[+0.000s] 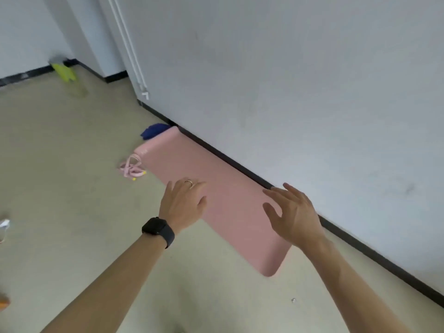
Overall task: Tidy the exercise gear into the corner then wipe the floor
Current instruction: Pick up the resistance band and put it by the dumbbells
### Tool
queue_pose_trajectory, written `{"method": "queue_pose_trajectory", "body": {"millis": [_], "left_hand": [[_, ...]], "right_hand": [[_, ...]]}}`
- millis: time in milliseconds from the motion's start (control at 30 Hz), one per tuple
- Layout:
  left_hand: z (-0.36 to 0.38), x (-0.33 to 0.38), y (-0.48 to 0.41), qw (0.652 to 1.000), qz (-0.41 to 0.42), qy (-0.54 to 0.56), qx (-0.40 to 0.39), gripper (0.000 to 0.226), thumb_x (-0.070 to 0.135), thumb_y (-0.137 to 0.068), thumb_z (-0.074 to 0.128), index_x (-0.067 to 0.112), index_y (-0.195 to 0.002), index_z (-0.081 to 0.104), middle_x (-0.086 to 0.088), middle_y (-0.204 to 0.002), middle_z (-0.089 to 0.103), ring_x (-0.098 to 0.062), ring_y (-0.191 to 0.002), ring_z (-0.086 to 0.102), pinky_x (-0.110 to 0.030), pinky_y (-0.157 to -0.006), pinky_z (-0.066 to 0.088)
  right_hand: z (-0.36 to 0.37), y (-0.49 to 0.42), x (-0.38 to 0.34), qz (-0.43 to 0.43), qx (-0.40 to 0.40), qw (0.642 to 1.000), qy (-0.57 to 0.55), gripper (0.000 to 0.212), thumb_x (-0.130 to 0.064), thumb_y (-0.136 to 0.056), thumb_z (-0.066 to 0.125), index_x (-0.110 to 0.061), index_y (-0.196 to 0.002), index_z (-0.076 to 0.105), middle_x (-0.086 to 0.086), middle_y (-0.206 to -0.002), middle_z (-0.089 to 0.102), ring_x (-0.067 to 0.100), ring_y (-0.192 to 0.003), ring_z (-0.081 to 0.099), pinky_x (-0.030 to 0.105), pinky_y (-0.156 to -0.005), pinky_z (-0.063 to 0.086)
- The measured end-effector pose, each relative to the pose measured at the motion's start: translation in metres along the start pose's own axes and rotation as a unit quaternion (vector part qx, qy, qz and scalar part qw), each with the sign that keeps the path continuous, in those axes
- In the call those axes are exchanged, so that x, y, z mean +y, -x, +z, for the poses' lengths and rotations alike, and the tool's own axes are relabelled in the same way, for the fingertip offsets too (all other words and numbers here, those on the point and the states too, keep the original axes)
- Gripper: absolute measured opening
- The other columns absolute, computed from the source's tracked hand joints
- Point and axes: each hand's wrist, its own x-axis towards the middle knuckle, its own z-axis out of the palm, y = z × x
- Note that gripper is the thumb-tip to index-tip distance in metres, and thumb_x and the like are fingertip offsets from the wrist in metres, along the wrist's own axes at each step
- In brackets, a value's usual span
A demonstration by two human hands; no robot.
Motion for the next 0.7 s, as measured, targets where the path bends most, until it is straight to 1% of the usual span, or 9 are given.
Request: {"method": "queue_pose_trajectory", "body": {"millis": [100, 233, 333, 533, 700], "left_hand": [[-0.018, -0.103, -0.001, 0.998, -0.059, -0.011, 0.002, 0.045, 0.036, -0.095, 0.055, 0.028, -0.139, 0.055, 0.003, -0.142, 0.057, -0.022, -0.137, 0.043, -0.050, -0.111, 0.032], [-0.037, -0.205, -0.007, 0.995, -0.101, -0.005, 0.005, 0.045, 0.038, -0.096, 0.052, 0.031, -0.140, 0.053, 0.004, -0.144, 0.055, -0.020, -0.137, 0.043, -0.044, -0.110, 0.029], [-0.049, -0.275, -0.018, 0.992, -0.127, -0.014, 0.001, 0.046, 0.042, -0.097, 0.048, 0.033, -0.143, 0.050, 0.007, -0.146, 0.052, -0.017, -0.139, 0.039, -0.046, -0.112, 0.029], [-0.053, -0.388, -0.042, 0.981, -0.193, -0.003, -0.019, 0.047, 0.041, -0.099, 0.046, 0.034, -0.145, 0.046, 0.009, -0.149, 0.048, -0.018, -0.143, 0.034, -0.046, -0.115, 0.024], [-0.054, -0.478, -0.085, 0.971, -0.236, -0.017, -0.027, 0.048, 0.041, -0.100, 0.044, 0.036, -0.148, 0.042, 0.009, -0.153, 0.043, -0.016, -0.147, 0.029, -0.044, -0.117, 0.021]], "right_hand": [[0.043, -0.052, -0.083, -0.052, -0.002, 0.999, -0.010, 0.035, -0.037, -0.094, 0.062, -0.030, -0.127, 0.065, -0.003, -0.130, 0.066, 0.027, -0.136, 0.048, 0.051, -0.108, 0.041], [0.086, -0.104, -0.166, -0.083, -0.012, 0.996, -0.022, 0.035, -0.038, -0.094, 0.061, -0.031, -0.128, 0.064, -0.005, -0.131, 0.064, 0.025, -0.137, 0.046, 0.052, -0.109, 0.040], [0.114, -0.145, -0.221, -0.105, -0.023, 0.994, -0.028, 0.036, -0.038, -0.095, 0.060, -0.031, -0.130, 0.063, -0.006, -0.133, 0.063, 0.024, -0.138, 0.044, 0.051, -0.110, 0.039], [0.177, -0.227, -0.303, -0.153, -0.069, 0.985, -0.030, 0.039, -0.042, -0.096, 0.057, -0.035, -0.134, 0.059, -0.011, -0.137, 0.060, 0.018, -0.141, 0.040, 0.047, -0.114, 0.035], [0.243, -0.317, -0.352, -0.184, -0.118, 0.976, -0.026, 0.045, -0.050, -0.098, 0.045, -0.036, -0.140, 0.053, -0.015, -0.144, 0.052, 0.013, -0.146, 0.031, 0.044, -0.117, 0.029]]}}
